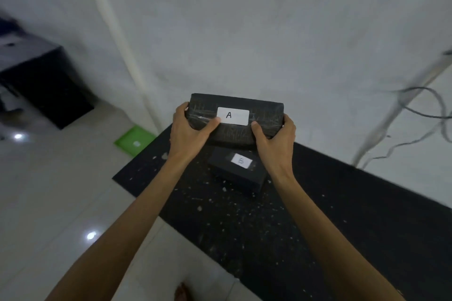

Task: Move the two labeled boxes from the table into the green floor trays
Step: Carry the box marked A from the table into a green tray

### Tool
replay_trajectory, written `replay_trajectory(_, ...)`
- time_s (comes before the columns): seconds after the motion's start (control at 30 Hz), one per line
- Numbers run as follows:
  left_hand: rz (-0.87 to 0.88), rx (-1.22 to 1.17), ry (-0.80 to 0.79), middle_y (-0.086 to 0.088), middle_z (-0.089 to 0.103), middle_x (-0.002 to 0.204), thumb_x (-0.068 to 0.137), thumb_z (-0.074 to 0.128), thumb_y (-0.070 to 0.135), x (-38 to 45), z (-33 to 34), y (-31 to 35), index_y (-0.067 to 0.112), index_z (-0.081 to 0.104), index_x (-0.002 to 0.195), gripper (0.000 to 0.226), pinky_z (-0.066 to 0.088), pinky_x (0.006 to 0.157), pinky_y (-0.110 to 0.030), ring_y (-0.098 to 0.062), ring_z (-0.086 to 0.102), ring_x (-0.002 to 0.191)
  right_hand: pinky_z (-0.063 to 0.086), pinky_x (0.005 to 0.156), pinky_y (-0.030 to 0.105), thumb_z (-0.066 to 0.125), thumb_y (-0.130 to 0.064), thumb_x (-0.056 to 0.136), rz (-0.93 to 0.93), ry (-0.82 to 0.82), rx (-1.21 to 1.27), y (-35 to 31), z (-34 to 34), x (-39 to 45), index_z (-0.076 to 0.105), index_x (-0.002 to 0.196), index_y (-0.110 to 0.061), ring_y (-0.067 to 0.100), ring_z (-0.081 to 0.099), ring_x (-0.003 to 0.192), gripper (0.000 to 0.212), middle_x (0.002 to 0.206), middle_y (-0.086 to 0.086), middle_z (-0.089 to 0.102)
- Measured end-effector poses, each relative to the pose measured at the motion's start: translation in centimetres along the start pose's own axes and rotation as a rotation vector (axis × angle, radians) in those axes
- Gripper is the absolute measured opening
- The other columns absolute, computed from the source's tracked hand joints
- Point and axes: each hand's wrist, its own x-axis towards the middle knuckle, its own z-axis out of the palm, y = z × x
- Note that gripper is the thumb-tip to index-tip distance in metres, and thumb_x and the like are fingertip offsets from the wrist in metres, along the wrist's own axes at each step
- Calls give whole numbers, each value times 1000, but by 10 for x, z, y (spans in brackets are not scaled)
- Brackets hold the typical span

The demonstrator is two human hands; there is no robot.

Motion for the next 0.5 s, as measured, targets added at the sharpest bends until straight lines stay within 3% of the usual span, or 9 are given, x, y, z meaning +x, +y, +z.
replay_trajectory(0.17, -47, 50, 116, -4, 55, 135, 71, 81, 55, 15, -69, -62, 20, 42, 141, 87, 50, 105, -40, -18, 56, 121, 43, 113, 47, 74, -39, 86, 32, -205, -45, -6, 88, -14, 13, 159, -18, 25, 43, 141, 98, 153, 7, 42)
replay_trajectory(0.3, -128, 98, 178, -5, 56, 135, 74, 79, 55, 33, -133, -119, 20, 48, 139, 80, 47, 103, -34, -21, 57, 122, 40, 114, 45, 74, -37, 85, -18, -393, -184, -12, 167, -36, 14, 159, -23, 25, 45, 138, 97, 152, 6, 44)
replay_trajectory(0.5, -197, 157, 139, -6, 67, 127, 74, 78, 54, 61, -238, -218, 18, 56, 132, 71, 53, 97, -51, -30, 58, 122, 31, 117, 47, 74, -38, 85, -15, -589, -341, -14, 299, -81, 10, 160, -23, 29, 36, 145, 100, 161, 6, 32)
